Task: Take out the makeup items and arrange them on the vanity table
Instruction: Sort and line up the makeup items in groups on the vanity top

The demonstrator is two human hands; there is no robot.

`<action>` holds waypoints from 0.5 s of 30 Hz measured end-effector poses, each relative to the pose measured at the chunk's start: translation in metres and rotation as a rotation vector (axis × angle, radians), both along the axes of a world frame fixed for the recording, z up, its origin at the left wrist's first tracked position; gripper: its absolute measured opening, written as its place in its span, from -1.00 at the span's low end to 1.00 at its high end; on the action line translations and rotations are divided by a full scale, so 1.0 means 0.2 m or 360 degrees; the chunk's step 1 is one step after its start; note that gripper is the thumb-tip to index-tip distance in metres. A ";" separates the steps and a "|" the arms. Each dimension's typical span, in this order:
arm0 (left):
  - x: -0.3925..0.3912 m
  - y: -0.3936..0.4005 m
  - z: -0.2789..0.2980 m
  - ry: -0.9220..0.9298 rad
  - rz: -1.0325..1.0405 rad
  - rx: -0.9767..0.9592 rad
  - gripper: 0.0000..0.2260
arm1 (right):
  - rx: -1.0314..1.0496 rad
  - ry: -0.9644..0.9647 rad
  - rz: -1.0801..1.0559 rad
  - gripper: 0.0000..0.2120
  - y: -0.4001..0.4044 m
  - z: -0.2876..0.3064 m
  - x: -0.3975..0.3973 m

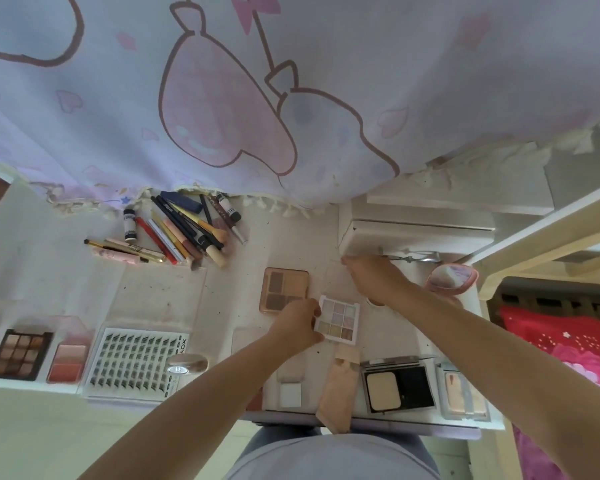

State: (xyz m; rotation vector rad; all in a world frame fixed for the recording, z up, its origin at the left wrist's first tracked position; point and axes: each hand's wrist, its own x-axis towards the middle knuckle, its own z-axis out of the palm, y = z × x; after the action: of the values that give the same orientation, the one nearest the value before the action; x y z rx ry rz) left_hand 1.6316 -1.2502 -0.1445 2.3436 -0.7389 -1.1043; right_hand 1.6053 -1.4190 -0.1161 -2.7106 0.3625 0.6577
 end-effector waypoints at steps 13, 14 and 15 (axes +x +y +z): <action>0.16 0.19 0.04 -0.0633 -0.0021 0.0206 -0.78 | -0.0128 -0.0260 0.0371 -0.70 0.11 -0.04 -0.02; 0.17 0.20 0.04 -0.0673 -0.0038 0.0231 -0.72 | -0.0079 -0.0277 0.0409 -0.71 0.12 -0.01 -0.02; 0.19 0.21 0.04 -0.0703 -0.0063 0.0258 -0.66 | -0.0014 -0.0257 0.0437 -0.71 0.12 0.02 -0.03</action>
State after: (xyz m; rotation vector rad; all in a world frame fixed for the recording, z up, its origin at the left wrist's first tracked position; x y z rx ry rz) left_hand 1.6690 -1.2084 -0.1365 2.7636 -0.8755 -0.6840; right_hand 1.5996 -1.3940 -0.1119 -2.8238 -0.0479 0.5010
